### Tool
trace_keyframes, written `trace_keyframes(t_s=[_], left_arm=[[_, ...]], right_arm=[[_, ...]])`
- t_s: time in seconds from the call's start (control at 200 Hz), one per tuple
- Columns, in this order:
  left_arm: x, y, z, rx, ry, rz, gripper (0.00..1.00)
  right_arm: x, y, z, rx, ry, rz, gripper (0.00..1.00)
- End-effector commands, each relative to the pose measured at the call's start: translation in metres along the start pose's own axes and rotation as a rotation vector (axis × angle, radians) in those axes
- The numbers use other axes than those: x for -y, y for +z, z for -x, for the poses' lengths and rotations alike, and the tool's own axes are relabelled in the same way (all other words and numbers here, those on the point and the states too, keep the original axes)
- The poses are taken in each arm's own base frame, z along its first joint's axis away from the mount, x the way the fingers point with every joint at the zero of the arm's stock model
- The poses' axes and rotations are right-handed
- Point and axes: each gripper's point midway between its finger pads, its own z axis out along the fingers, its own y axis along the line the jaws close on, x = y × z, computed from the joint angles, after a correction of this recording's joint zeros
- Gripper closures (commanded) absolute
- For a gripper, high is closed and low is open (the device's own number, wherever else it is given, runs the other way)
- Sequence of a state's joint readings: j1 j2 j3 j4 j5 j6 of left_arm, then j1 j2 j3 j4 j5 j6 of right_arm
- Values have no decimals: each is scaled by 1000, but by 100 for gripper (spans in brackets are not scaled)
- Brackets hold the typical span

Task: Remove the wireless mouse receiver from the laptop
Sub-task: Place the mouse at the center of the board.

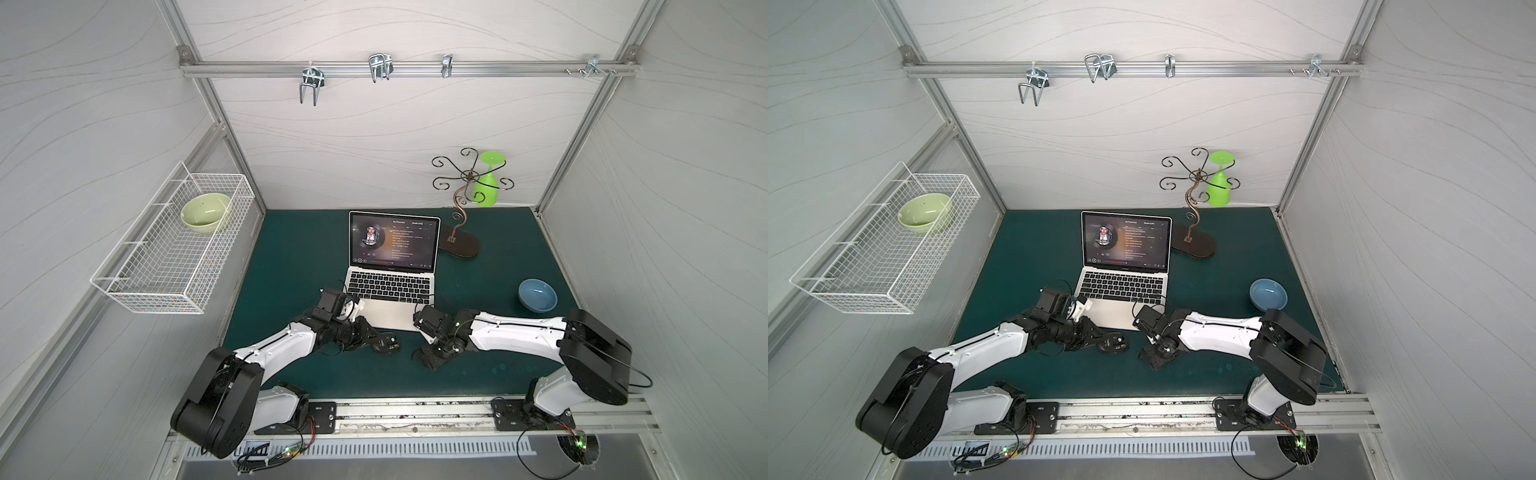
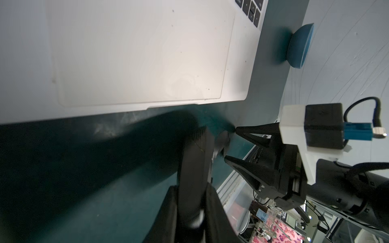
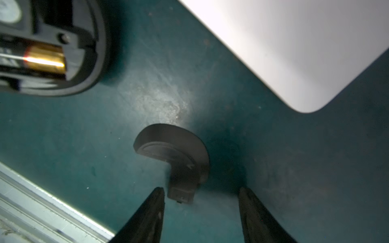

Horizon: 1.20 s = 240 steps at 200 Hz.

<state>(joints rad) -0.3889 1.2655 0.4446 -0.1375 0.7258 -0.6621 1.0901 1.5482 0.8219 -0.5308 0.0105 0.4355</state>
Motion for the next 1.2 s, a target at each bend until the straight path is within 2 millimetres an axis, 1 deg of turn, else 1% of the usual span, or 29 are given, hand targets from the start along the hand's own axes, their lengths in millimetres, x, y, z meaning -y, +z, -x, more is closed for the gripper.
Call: trace_keyframes(t_s=[0.0,0.18,0.305,0.415,0.445,0.53,0.585,0.645,0.72,0.805,0.965,1.045,1.196], left_arm=[[-1,5,7,-5,13,26,100],[-16,15,18,-33,-26,118,100],[-21,27,27,-71,-34,139,100],[-26,39,29,-99,-44,137,100],[-28,42,29,-105,-44,142,96],[-32,51,28,-127,-51,151,93],[-36,55,27,-137,-56,162,87],[-36,57,27,-143,-56,160,86],[-38,56,26,-137,-57,169,80],[-41,51,24,-128,-67,190,66],[-39,33,26,-73,-61,247,44],[-37,25,28,-55,-57,259,39],[-32,14,29,-37,-48,265,35]], right_arm=[[-3,14,-7,-47,-26,-1,40],[5,16,-1,-45,-40,-57,42],[6,17,-1,-52,-44,-70,44],[11,16,-3,-52,-51,-94,45],[12,16,-4,-50,-52,-99,45],[15,17,-5,-49,-52,-113,46],[16,18,-4,-46,-52,-119,46],[17,18,-4,-43,-49,-123,47],[14,18,-2,-36,-52,-119,47],[10,16,0,-33,-57,-113,47],[0,12,-1,-29,-70,-107,46],[-2,11,0,-24,-69,-102,46],[0,18,-3,-41,-68,-113,46]])
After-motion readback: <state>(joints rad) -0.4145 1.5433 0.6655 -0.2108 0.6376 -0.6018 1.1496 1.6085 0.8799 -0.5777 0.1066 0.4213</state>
